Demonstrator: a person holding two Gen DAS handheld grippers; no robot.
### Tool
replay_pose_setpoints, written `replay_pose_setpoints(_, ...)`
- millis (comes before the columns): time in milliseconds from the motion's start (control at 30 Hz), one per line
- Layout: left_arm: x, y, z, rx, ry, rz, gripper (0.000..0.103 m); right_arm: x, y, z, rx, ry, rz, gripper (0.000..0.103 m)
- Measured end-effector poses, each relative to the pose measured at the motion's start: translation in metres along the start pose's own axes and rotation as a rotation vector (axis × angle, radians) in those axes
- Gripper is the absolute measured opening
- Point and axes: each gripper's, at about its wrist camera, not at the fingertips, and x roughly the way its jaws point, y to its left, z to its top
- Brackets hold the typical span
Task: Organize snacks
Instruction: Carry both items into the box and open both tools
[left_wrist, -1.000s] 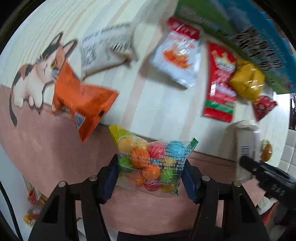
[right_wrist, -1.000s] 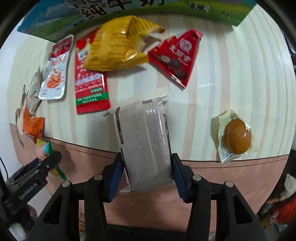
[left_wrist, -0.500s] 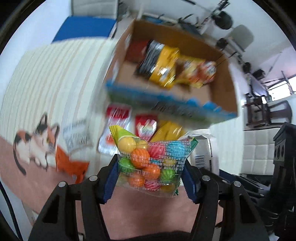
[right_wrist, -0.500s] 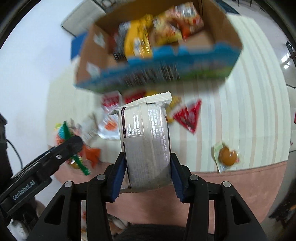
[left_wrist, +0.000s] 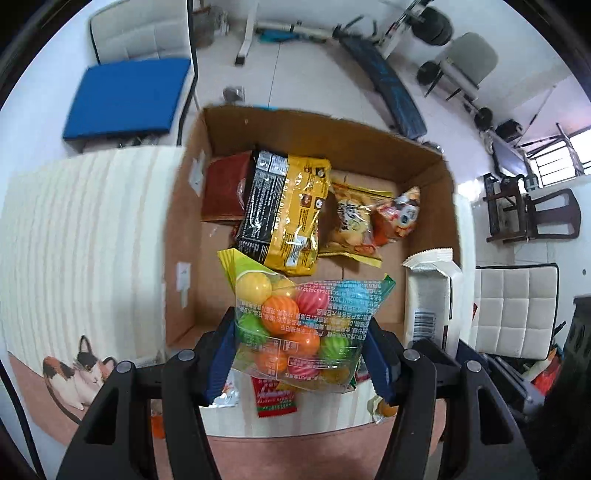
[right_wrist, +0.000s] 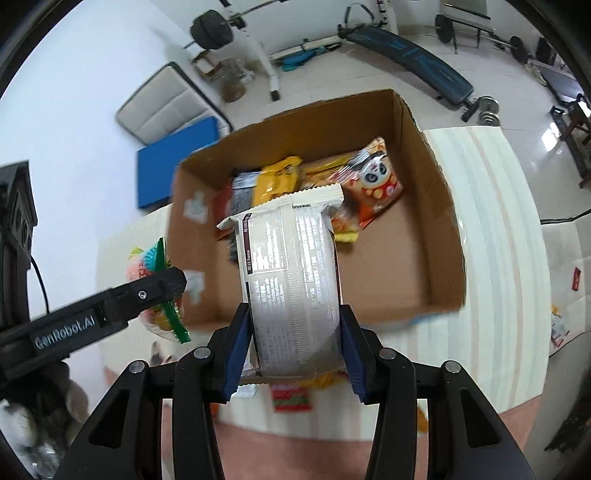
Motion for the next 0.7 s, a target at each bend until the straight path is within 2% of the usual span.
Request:
replay_pose_setpoints(133, 0.037, 0.004, 0.024, -0.022, 0.087, -0.013, 0.059, 0.033, -0.005, 0.017, 0.012, 0.032, -0.041, 0.049)
replay_pose_setpoints(300, 0.078, 0.008, 0.038, -0.043, 0.185, -0.008, 0.060, 0.063, -0.011, 0.028, 0.021, 0.061, -0.075, 0.049)
replay_pose_setpoints(433, 0.100, 0.009, 0.041, -0.053, 0.239, -0.014, 0.060, 0.080, -0.013, 0.031, 0.017, 0.086, -0.091, 0.049)
replay_pose_setpoints(600, 0.117, 0.010, 0.037, -0.070, 0.290, -0.016, 0.062, 0.103, -0.020, 0.032, 0.040, 0.174, -0.077, 0.051)
replay_pose_setpoints(633, 0.120, 0.010, 0.037, -0.068, 0.302, -0.015, 0.063, 0.105, -0.021, 0.032, 0.042, 0.188, -0.076, 0.052)
replay_pose_setpoints(700, 0.123, 0.011, 0.036, -0.064, 0.308, -0.017, 0.069, 0.108, -0.023, 0.033, 0.040, 0.201, -0.085, 0.067)
